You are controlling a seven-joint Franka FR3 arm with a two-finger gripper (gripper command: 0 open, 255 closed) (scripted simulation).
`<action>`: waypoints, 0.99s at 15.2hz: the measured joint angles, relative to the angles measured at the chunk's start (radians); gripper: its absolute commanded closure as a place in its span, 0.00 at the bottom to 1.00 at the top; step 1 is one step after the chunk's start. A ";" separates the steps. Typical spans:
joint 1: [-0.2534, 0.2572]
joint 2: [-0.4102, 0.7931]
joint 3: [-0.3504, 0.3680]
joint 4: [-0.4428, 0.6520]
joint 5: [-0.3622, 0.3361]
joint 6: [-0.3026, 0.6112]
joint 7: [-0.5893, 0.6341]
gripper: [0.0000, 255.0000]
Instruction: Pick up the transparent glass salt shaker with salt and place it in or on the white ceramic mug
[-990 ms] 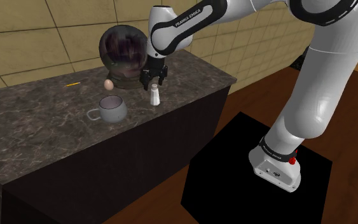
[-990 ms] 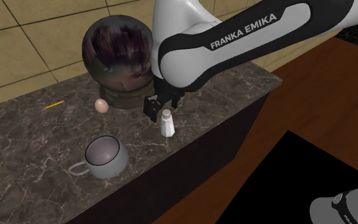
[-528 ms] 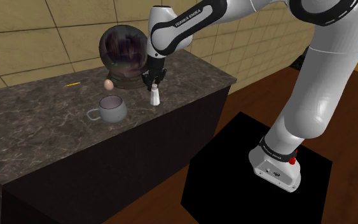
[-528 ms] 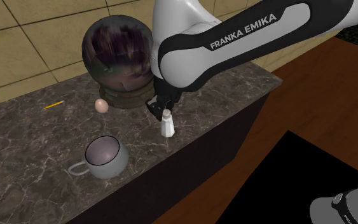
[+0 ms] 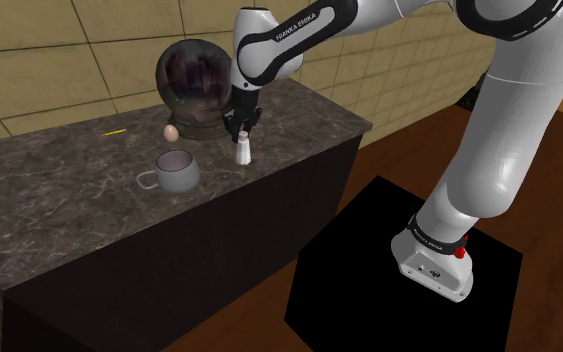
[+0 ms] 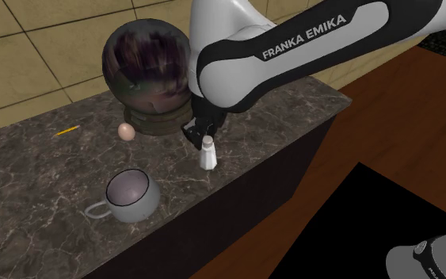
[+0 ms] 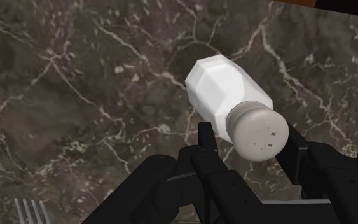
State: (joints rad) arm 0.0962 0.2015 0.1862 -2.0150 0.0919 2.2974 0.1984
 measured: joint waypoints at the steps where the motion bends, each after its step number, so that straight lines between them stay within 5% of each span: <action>1: 0.000 -0.004 0.000 0.002 0.000 -0.006 0.001 1.00; 15: -0.005 -0.081 0.000 0.095 0.006 -0.176 0.009 1.00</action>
State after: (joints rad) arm 0.0913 0.1203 0.1867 -1.9195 0.0980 2.1216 0.2074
